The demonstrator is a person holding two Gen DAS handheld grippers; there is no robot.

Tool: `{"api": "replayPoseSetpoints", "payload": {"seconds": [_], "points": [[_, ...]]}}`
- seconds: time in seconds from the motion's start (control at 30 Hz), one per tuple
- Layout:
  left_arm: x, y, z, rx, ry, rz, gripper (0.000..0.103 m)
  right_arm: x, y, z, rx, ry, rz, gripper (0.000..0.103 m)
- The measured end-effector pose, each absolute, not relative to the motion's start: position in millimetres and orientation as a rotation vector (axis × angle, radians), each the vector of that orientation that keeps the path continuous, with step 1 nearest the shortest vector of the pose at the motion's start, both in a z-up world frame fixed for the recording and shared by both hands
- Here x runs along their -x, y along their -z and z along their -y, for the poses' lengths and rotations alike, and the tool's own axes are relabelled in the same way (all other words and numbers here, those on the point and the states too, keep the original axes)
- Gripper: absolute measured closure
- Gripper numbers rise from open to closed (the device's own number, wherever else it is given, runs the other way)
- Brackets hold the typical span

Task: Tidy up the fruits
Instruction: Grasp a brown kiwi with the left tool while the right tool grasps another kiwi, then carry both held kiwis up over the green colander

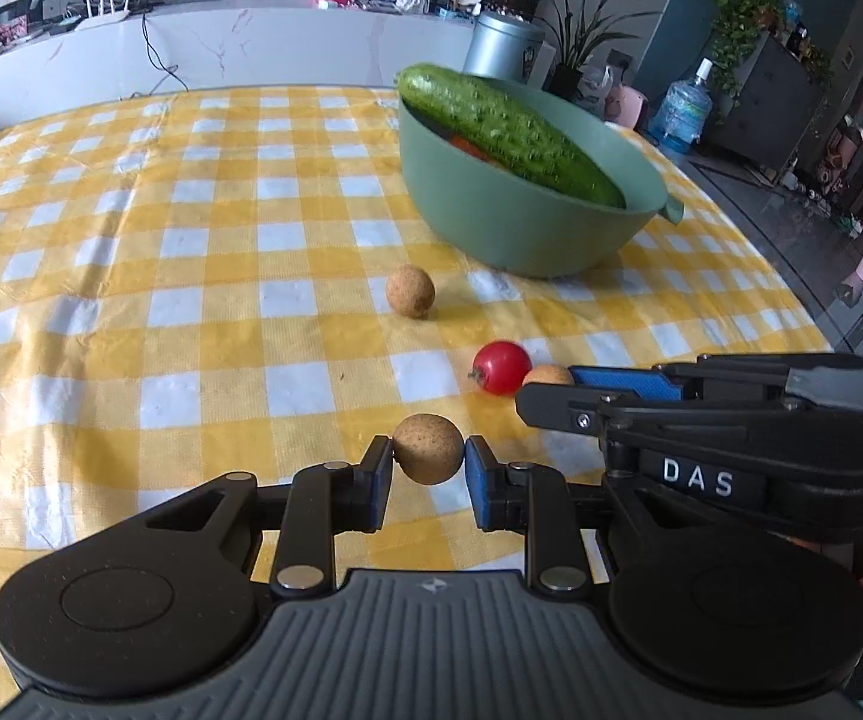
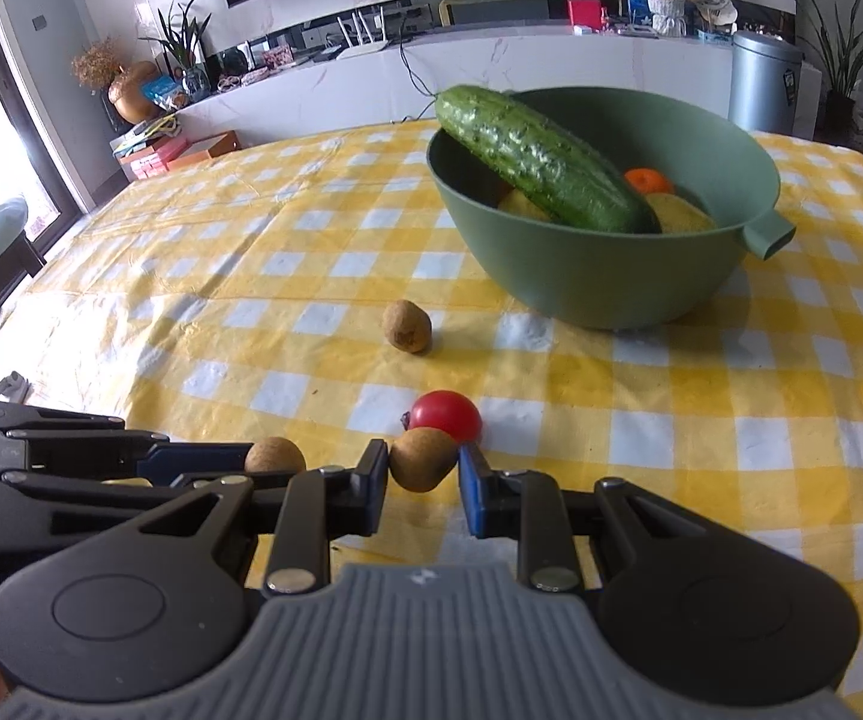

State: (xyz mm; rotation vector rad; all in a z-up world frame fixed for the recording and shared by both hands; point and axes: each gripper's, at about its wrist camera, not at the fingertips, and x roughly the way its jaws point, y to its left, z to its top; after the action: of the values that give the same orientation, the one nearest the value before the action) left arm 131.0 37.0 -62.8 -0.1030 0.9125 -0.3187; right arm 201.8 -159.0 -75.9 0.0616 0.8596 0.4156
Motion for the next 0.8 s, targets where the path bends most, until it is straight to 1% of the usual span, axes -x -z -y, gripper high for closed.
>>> {"api": "replayPoseSetpoints", "payload": {"seconds": [0.53,0.8], "points": [[-145.4,-9.3,-6.1,0.101,0.321,-0.778,0.074,-185.6,23.0,200.2,-0.090,-0.360,-0.723,0.081],[-164.0,-27.4,19.3,0.077,0.352,-0.748,0.074,-192.4,-10.3,218.5,-0.019,-0.342,-0.643,0.081]]}}
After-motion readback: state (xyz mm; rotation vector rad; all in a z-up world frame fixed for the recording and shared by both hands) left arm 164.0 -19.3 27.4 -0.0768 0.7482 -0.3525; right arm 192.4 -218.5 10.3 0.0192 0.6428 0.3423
